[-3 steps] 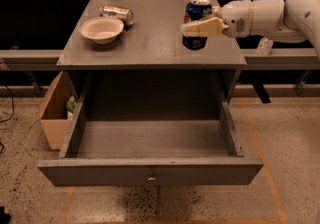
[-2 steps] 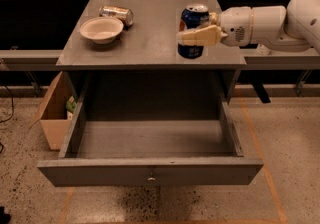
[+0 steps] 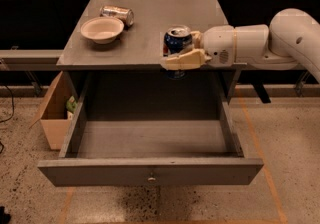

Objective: Place pepsi can into top drawer

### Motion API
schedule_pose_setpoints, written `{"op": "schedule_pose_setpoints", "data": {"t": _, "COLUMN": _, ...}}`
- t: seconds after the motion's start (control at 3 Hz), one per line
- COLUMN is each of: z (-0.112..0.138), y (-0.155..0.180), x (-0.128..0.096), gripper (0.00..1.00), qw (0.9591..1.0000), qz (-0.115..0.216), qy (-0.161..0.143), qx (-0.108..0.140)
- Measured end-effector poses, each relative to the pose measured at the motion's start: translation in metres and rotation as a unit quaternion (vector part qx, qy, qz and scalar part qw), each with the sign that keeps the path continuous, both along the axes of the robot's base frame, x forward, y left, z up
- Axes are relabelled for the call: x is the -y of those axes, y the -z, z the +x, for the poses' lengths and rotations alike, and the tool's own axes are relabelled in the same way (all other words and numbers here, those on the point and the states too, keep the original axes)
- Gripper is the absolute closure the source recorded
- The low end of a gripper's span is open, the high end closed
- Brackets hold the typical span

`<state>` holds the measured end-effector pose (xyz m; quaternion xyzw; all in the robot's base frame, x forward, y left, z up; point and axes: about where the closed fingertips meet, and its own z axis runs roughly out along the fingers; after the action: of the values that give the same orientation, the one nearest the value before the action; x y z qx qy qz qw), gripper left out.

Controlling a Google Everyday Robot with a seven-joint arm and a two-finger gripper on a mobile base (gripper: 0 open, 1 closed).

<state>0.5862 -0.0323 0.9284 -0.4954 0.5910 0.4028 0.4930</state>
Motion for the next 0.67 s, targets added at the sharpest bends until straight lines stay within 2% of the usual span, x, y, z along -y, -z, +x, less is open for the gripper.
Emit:
{"op": "schedule_pose_setpoints", "data": {"t": 0.33, "z": -0.0137, "y": 0.0318, "x": -0.0158, "gripper": 1.00, "qw": 0.9996, "qz": -0.020, "qy": -0.012, "qx": 0.017}}
{"op": "schedule_pose_setpoints", "data": {"t": 0.67, "z": -0.0170, "y": 0.0381, "x": -0.0199, "gripper": 1.00, "qw": 0.9994, "qz": -0.023, "qy": -0.016, "qx": 0.018}}
